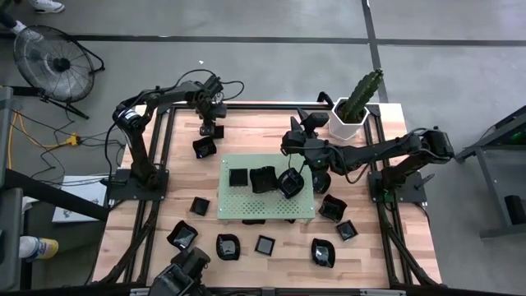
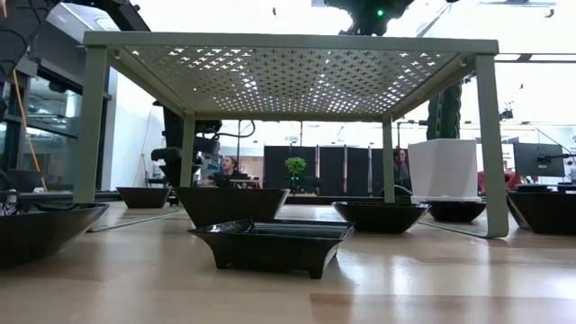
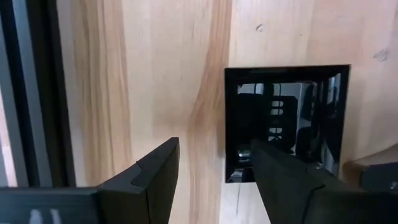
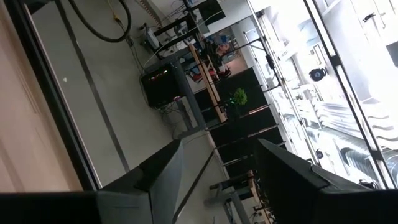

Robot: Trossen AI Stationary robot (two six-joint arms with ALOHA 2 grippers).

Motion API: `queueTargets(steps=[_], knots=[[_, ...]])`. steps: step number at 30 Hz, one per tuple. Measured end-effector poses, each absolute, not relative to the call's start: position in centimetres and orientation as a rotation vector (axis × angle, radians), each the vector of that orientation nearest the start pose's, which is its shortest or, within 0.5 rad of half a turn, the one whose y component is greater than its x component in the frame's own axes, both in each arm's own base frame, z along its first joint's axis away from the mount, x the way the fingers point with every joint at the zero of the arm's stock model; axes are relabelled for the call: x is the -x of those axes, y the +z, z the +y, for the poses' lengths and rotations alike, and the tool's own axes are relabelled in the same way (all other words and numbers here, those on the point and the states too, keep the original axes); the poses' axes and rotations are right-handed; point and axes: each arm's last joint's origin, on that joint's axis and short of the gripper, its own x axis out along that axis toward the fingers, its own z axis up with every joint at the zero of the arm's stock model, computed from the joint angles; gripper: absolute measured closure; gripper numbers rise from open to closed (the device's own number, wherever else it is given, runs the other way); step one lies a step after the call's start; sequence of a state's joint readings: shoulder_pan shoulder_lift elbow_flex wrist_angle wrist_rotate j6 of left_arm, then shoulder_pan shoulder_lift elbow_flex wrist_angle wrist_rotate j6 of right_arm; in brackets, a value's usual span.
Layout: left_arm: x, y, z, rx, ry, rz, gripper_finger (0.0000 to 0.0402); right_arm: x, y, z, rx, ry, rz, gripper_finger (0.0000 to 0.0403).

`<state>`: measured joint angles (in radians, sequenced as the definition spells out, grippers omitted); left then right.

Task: Pick & Place Mini shaped plates
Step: Stack the black square shaped plate on top of the black square shaped plate on the shelf

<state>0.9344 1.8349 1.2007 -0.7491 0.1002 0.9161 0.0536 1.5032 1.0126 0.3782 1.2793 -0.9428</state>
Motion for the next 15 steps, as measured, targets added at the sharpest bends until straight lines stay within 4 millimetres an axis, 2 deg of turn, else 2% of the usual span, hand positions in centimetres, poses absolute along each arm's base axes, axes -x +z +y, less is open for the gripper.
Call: queueTargets(steps=[15], knots=[[-20.45, 16.65, 26.93, -0.023, 0.041, 1.345, 0.0208, -32.32, 29.58, -1.04, 0.887, -1.089, 0.662, 0.0206]])
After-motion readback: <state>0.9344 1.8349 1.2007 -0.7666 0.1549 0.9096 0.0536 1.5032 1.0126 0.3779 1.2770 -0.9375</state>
